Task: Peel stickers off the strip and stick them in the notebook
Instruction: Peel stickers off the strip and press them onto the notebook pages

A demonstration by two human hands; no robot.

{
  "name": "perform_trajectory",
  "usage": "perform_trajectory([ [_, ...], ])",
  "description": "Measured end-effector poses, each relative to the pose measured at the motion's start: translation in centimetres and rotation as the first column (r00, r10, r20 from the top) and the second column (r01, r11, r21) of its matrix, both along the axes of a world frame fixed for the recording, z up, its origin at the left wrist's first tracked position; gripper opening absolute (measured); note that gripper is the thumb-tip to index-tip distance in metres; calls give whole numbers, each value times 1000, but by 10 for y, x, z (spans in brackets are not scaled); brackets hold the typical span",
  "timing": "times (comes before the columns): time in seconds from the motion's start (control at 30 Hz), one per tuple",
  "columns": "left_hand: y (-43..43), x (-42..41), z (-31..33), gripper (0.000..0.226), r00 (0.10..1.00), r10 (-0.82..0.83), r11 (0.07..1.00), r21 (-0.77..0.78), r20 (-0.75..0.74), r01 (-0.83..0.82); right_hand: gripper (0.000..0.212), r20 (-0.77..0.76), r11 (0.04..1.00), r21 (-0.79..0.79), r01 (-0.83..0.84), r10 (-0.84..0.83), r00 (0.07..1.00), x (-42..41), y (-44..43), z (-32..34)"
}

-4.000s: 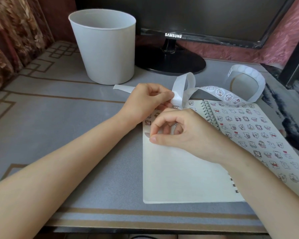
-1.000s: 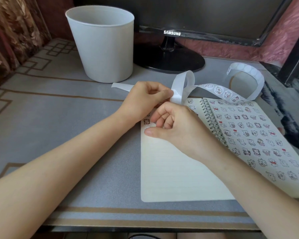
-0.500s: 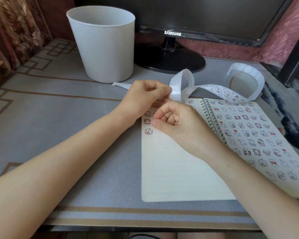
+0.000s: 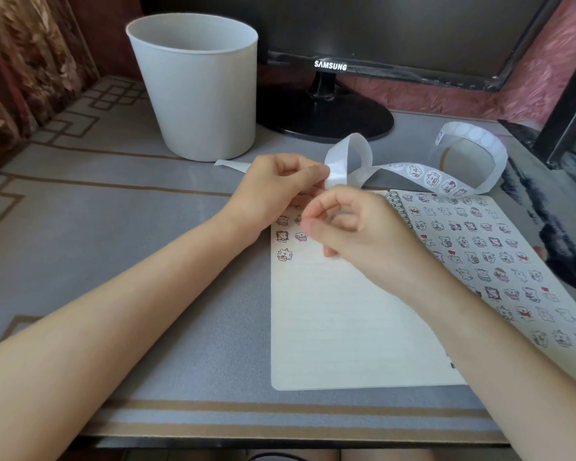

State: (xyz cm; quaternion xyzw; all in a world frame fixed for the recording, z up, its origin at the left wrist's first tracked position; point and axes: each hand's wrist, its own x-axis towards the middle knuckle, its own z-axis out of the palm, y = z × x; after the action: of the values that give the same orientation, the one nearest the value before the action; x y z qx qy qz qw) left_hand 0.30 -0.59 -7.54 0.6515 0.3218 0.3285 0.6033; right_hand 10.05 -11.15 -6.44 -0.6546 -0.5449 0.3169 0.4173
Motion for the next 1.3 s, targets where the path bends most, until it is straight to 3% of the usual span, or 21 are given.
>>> perform_trajectory([
  [0.17, -2, 0, 5, 19, 998, -14, 1000, 5, 64, 14, 7, 24, 953, 229, 197, -208, 978, 18, 1, 16],
  [0.37, -4, -1, 8, 14, 997, -20, 996, 84, 78, 13, 12, 200, 899, 344, 272, -353, 914, 25, 0, 15],
  [0.8, -7, 0, 9, 19, 995, -84, 996, 35, 61, 82, 18, 116, 877, 379, 294, -360, 926, 27, 1, 16],
  [0.97, -9, 0, 7, 8, 996, -90, 994, 70, 21, 89, 15, 146, 883, 372, 287, -361, 921, 27, 0, 17],
  [1.3, -9, 0, 6, 10, 995, -82, 993, 94, 53, 77, 6, 223, 886, 377, 271, -371, 902, 28, 0, 16],
])
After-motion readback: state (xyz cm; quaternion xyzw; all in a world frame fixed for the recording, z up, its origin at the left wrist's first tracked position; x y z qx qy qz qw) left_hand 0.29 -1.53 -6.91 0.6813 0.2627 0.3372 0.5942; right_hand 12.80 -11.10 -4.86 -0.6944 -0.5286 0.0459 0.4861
